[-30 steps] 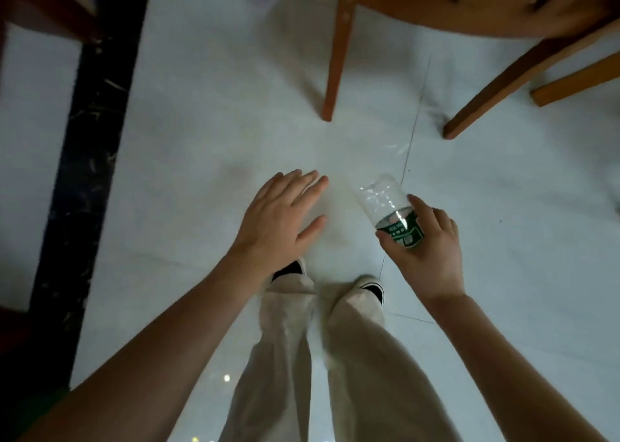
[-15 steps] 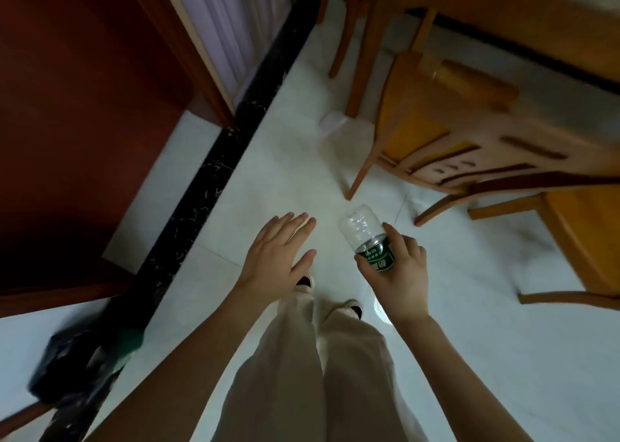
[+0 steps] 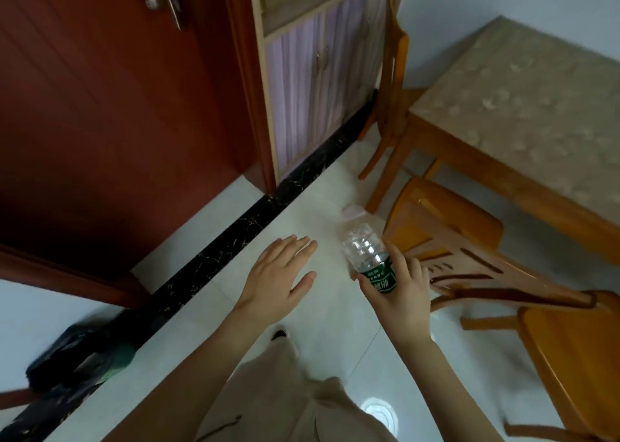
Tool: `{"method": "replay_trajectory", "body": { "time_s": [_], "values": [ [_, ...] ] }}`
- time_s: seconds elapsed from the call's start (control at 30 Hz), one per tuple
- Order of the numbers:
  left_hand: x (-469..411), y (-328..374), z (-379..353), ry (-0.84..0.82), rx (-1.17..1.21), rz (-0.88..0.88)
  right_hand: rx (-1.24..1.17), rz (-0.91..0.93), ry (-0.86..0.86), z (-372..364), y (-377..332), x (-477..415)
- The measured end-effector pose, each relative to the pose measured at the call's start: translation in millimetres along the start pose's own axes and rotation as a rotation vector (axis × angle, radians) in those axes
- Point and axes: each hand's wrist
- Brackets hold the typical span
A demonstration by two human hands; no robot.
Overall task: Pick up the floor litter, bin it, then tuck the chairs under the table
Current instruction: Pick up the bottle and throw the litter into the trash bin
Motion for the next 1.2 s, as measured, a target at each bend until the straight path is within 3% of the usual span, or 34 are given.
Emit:
{"method": "replay_trajectory", "body": {
  "time_s": [0.37,0.73,1.03,1.2],
  "values": [
    [-45.6,-84.5,-2.6,-0.125,0.008,0.056,0.019,-0.106,-0.067,-71.6,-14.1,-24.7],
    [-211.6,-219.2,42.2,-0.209,0.014,-0.142,0.09,-0.257,0.019,-137.7,-93.4,-164.4],
    [-323.2,-226.3,-3.6,-0.309,0.06,-0.28,0.089,-0.462,0.119,-156.4,-68.2,-231.6],
    [-389.6,-220.8,-49.2,-0.388,0.053,-0.318,0.082,-0.544,0.034,-185.0,-29.3,-286.7]
  ]
}}
Point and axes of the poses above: each hand's wrist, its own x-axis away from the middle knuckle, its own z-axis out of the back of the hand, y = z × x, and after that the axes turned 3 degrees about y, right-handed
